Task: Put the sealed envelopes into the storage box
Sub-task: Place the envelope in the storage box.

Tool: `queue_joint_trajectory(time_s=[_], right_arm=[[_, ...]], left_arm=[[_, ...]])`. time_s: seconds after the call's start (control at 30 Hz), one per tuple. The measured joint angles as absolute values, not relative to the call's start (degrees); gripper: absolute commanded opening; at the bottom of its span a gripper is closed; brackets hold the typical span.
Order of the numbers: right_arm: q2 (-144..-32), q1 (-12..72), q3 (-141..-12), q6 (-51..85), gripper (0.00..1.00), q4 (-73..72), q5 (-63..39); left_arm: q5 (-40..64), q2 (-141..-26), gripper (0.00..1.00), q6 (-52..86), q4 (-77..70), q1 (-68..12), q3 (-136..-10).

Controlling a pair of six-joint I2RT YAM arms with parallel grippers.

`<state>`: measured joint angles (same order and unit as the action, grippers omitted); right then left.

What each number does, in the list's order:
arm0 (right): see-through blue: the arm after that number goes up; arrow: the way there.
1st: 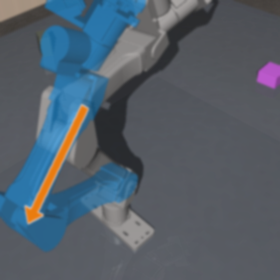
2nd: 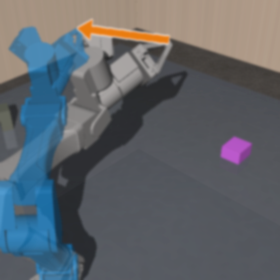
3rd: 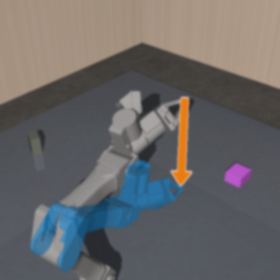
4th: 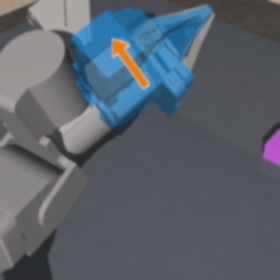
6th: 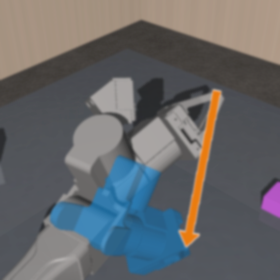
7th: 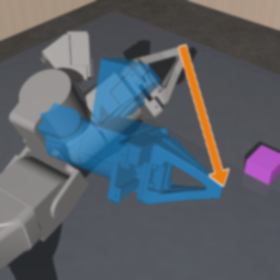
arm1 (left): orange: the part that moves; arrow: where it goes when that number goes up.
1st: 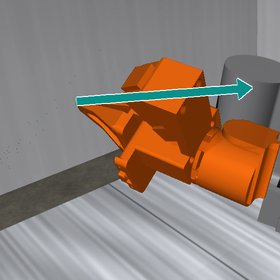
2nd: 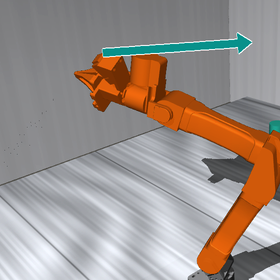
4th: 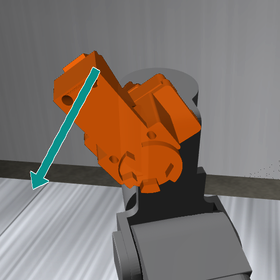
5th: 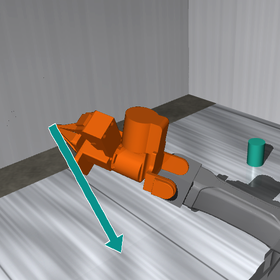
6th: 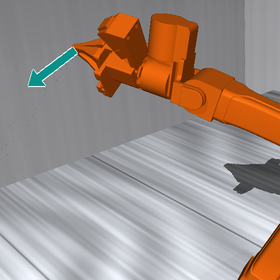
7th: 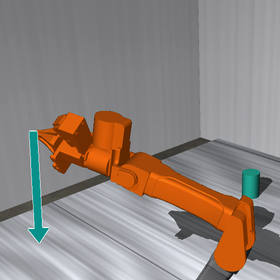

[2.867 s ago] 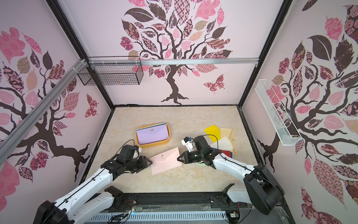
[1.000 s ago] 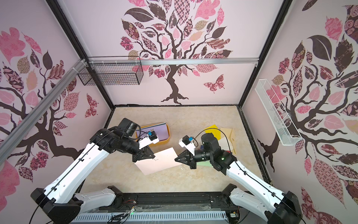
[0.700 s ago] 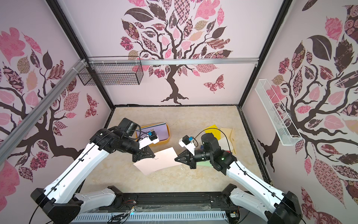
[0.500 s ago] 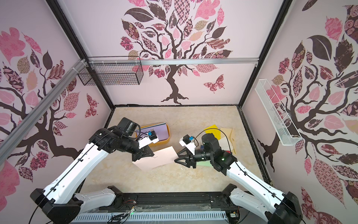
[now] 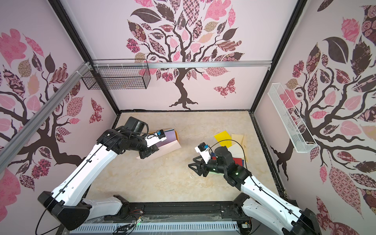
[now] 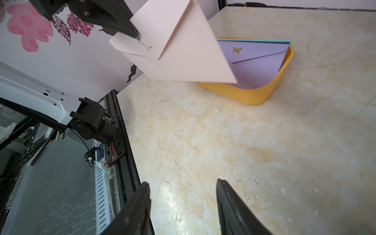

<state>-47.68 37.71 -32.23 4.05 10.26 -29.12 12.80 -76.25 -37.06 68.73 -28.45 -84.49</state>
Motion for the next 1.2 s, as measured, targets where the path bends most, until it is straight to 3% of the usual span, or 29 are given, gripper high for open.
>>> queue_joint_trajectory(time_s=[0.53, 1.2], right_arm=[[-48.7, 37.7, -29.0, 7.6, 0.55, 8.3, -29.1], [-54.7, 37.7, -29.2, 8.0, 0.55, 6.8, -31.5]], left_arm=[[9.3, -102.2, 0.00, -49.6, 71.2, -20.3, -103.2], [17.6, -111.7, 0.00, -54.3, 71.4, -13.0, -103.9]])
